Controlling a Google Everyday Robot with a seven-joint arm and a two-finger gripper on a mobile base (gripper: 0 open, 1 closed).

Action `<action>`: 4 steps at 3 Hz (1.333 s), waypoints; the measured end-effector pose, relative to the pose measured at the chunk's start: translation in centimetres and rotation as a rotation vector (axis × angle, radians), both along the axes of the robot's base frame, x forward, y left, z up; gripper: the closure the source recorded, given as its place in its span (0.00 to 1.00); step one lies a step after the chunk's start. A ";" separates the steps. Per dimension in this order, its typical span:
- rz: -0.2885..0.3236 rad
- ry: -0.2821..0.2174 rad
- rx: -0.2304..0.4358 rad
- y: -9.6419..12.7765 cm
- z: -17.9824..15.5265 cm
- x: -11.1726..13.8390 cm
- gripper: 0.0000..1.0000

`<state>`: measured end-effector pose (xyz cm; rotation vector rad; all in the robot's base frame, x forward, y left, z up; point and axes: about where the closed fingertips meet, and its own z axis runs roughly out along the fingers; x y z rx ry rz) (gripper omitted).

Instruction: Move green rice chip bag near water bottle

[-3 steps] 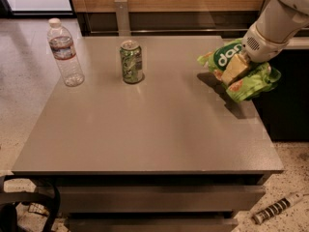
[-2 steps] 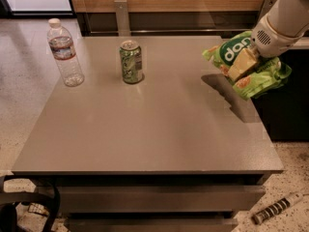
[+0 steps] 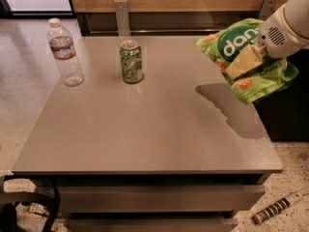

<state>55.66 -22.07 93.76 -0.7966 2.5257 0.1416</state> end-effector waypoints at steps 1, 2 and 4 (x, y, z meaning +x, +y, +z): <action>0.092 -0.090 0.031 4.3 1.8 -2.8 1.00; 0.183 -0.165 0.055 8.2 3.4 -4.5 1.00; 0.399 -0.240 0.117 15.9 4.4 -6.1 1.00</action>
Offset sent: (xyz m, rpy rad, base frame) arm -0.0688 0.1317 0.0531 0.0893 -0.2586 0.2974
